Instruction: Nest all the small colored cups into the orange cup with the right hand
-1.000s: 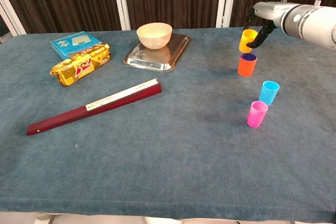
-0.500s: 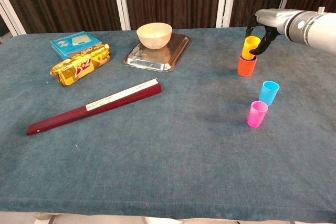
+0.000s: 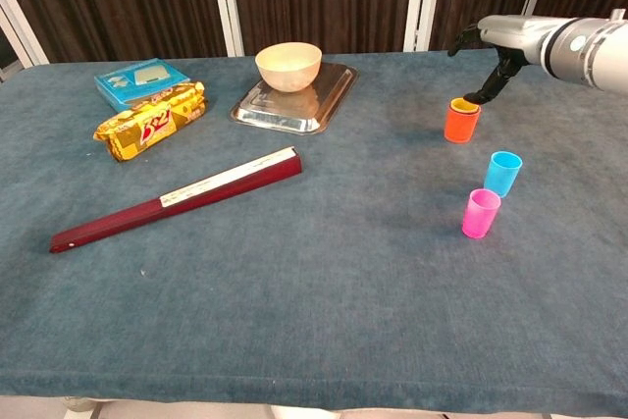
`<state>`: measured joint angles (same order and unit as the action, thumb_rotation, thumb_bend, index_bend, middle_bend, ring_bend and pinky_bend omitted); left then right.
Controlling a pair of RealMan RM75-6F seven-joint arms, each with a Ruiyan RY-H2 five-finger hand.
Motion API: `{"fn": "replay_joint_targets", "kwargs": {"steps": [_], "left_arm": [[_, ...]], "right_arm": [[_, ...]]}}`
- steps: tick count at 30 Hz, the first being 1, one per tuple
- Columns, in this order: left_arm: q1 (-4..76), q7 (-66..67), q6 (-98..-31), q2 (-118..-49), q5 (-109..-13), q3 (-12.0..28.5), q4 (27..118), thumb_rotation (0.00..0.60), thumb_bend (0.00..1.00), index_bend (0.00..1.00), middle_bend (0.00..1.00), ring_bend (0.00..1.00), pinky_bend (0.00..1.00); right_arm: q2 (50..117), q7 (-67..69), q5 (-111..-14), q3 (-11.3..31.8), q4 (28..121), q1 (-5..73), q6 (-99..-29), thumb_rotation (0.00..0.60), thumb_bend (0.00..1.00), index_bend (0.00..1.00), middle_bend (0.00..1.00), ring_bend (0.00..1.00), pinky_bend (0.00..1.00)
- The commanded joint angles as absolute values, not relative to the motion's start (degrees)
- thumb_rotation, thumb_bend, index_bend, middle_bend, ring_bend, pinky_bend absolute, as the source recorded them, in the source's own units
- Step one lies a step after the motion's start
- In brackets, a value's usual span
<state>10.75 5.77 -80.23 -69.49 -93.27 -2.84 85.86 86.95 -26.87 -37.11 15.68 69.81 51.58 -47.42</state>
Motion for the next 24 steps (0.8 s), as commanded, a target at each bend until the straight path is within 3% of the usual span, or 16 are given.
{"fn": "replay_joint_targets", "kwargs": {"steps": [1,4,9,16,24], "left_arm": [[10.8,5.8,-80.2,-69.5,-93.3,-2.8,85.9,0.6,0.48,0.0,0.0,0.09,0.19],[10.8,6.1,-80.1,-69.6,-93.4,-2.9,86.0,0.6,0.48,0.0,0.0,0.09,0.19],[10.7,6.8,-80.3,-69.9,-93.7,-3.0,86.2,0.6,0.48,0.0,0.0,0.09,0.19],[10.7,7.5,-80.1,-70.2,-93.9,-3.2,86.1,0.6,0.48,0.0,0.0,0.09,0.19],[10.8,7.4,-79.7,-70.3,-93.9,-3.4,86.0,0.6,0.48,0.0,0.0,0.09,0.19]], "right_arm": [[77.0,-19.1,-49.2,14.0,86.6,44.3,-53.4,0.6,0.44,0.26,0.0,0.0,0.0],[70.5,-16.2,-57.1,10.3,95.4,40.0,-55.1,0.6,0.44,0.25,0.0,0.0,0.0],[67.0,-16.0,-62.2,6.3,98.5,38.0,-53.8,0.6,0.44,0.26,0.0,0.0,0.0],[68.8,-17.8,-62.2,4.0,94.9,38.7,-50.3,0.6,0.44,0.3,0.0,0.0,0.0],[74.6,-21.2,-57.7,4.3,87.6,40.7,-48.2,0.6,0.44,0.36,0.0,0.0,0.0]]}}
